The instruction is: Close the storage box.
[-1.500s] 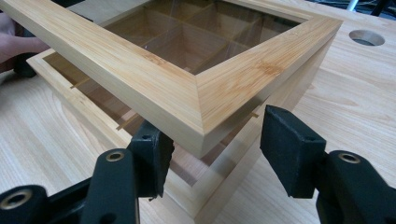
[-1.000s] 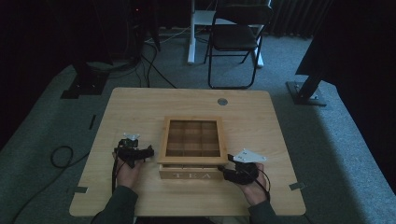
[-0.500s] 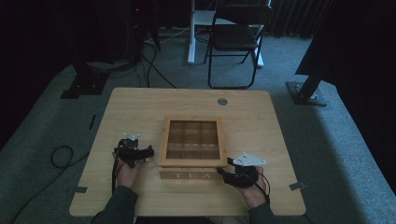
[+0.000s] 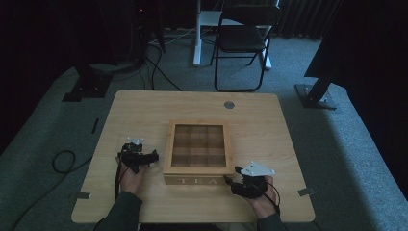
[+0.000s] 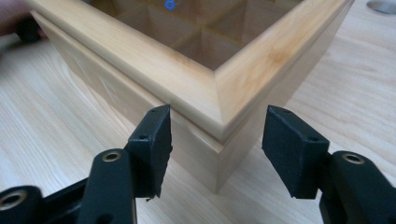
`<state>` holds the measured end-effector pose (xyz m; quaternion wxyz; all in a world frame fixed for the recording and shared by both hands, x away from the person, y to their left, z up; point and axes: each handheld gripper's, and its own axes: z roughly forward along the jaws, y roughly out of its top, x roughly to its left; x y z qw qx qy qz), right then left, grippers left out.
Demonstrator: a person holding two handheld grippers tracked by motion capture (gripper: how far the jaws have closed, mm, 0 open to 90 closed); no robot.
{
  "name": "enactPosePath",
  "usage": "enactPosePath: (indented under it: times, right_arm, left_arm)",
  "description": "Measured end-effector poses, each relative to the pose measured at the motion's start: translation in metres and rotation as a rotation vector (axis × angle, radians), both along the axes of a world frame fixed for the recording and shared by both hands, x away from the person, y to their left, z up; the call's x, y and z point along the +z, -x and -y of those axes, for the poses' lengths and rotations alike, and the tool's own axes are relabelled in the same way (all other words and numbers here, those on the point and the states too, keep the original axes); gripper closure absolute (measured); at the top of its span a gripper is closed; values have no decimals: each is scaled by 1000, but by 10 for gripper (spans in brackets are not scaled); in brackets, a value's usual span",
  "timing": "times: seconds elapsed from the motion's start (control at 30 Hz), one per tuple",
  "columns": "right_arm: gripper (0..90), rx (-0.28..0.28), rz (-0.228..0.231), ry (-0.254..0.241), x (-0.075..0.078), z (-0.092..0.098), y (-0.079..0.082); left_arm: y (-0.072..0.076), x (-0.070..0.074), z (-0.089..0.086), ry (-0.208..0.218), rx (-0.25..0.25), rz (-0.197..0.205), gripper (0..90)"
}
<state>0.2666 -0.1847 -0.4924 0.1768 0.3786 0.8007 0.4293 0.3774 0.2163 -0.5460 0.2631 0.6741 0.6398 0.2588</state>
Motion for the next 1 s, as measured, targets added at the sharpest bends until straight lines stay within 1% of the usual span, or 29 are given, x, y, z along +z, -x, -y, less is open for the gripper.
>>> enactPosePath:
  times: [0.07, 0.1, 0.13, 0.17, 0.23, 0.27, 0.3, 0.33, 0.4, 0.43, 0.47, 0.5, 0.57, 0.6, 0.73, 0.8, 1.0]
  right_arm:
    - [430, -13, 18, -58, 4, 5, 2]
    - [430, -13, 18, -58, 4, 5, 2]
    - [430, -23, 29, -69, 8, 8, 3]
    - [430, -50, 59, -94, 14, 15, 4]
    - [429, -78, 66, -108, 15, 22, 3]
    - [429, -78, 66, -108, 15, 22, 3]
    - [429, -90, 67, -110, 15, 26, 2]
    - [428, -119, 68, -109, 13, 33, 0]
    - [428, -153, 87, -83, 10, 40, -4]
    - [428, -153, 87, -83, 10, 40, -4]
    - [429, -172, 108, -51, 8, 43, -6]
    - [433, -218, 130, 10, 1, 49, -11]
    - [437, -256, 101, -27, -7, 58, -18]
    - [437, -273, 89, -32, -12, 61, -21]
    - [438, -333, 67, 56, -27, 70, -33]
    - [434, -357, 48, 84, -30, 74, -36]
    - [428, -397, 15, 86, -34, 82, -39]
  left_arm:
    - [0, 0, 0, 0, 0, 0, 17]
    - [0, 0, 0, 0, 0, 0, 17]
    - [0, 0, 0, 0, 0, 0, 17]
    - [0, 0, 0, 0, 0, 0, 17]
    - [0, 0, 0, 0, 0, 0, 17]
    - [0, 0, 0, 0, 0, 0, 16]
    - [0, 0, 0, 0, 0, 0, 16]
    - [0, 0, 0, 0, 0, 0, 17]
    - [0, 0, 0, 0, 0, 0, 17]
    - [0, 0, 0, 0, 0, 0, 16]
    - [0, 0, 0, 0, 0, 0, 16]
    - [0, 0, 0, 0, 0, 0, 17]
    - [0, 0, 0, 0, 0, 0, 17]
    - [0, 0, 0, 0, 0, 0, 17]
    - [0, 0, 0, 0, 1, 0, 17]
    - [0, 0, 0, 0, 0, 0, 17]
    - [0, 0, 0, 0, 0, -1, 16]
